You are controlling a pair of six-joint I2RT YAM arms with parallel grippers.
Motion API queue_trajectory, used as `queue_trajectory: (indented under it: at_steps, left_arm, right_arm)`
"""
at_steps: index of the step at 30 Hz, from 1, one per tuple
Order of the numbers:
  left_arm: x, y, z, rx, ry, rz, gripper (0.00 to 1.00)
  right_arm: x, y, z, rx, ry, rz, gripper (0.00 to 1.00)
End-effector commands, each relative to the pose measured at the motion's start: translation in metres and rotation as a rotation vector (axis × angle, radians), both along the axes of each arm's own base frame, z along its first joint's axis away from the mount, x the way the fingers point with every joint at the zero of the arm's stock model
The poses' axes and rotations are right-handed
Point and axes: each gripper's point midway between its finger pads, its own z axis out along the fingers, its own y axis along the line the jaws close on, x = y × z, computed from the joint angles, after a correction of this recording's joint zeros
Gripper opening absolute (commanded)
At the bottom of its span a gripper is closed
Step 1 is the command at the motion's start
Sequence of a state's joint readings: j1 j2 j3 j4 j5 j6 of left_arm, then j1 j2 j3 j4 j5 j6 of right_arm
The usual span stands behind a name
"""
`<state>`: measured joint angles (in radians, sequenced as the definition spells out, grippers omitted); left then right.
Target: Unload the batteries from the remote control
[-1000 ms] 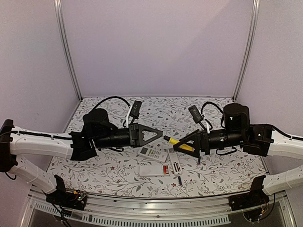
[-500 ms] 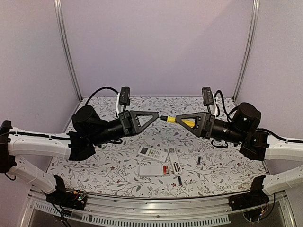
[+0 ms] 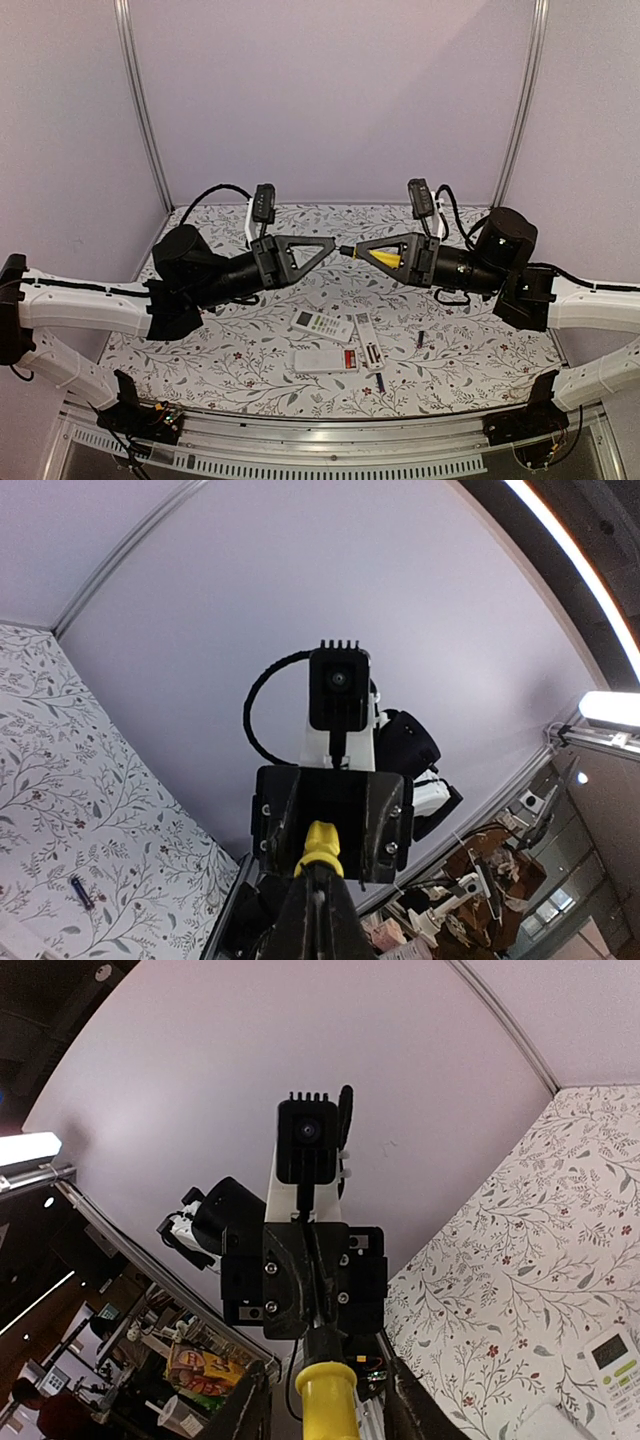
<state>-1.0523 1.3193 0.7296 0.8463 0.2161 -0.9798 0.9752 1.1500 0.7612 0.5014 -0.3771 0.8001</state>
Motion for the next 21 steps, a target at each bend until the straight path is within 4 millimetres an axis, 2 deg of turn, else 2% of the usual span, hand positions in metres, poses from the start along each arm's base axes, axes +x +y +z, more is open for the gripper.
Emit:
queue_trajectory:
  at_steps: [1, 6, 7, 8, 11, 13, 17, 21]
  left_arm:
    - [0.002, 0.000, -0.005, 0.008, -0.011, 0.001, 0.00]
    - [0.003, -0.001, -0.013, 0.048, 0.006, 0.000, 0.00]
    - [0.004, -0.002, -0.015, 0.070, 0.014, 0.000, 0.07]
    - [0.006, -0.003, -0.021, 0.107, 0.029, 0.004, 0.19]
    - [0.016, 0.000, -0.050, 0.261, 0.098, 0.054, 0.64]
    - [0.018, 0.006, -0.075, 0.353, 0.148, 0.085, 0.78]
    - [0.017, 0.024, -0.136, 0.530, 0.265, 0.131, 0.85]
    - [0.001, 0.032, -0.185, 0.641, 0.339, 0.105, 0.85]
  right_arm:
    - [0.001, 0.004, -0.002, -0.015, 0.021, 0.008, 0.29]
    - [0.006, 0.002, -0.010, -0.037, 0.044, -0.028, 0.00]
    - [0.010, 0.001, -0.013, -0.057, 0.050, -0.050, 0.00]
    - [0.014, -0.001, -0.018, -0.083, 0.061, -0.081, 0.00]
    - [0.034, -0.016, -0.044, -0.234, 0.100, -0.217, 0.00]
    - [0.047, -0.030, -0.060, -0.336, 0.114, -0.297, 0.00]
    - [0.062, -0.058, -0.100, -0.568, 0.080, -0.420, 0.00]
    - [0.055, -0.063, -0.133, -0.701, 0.033, -0.358, 0.00]
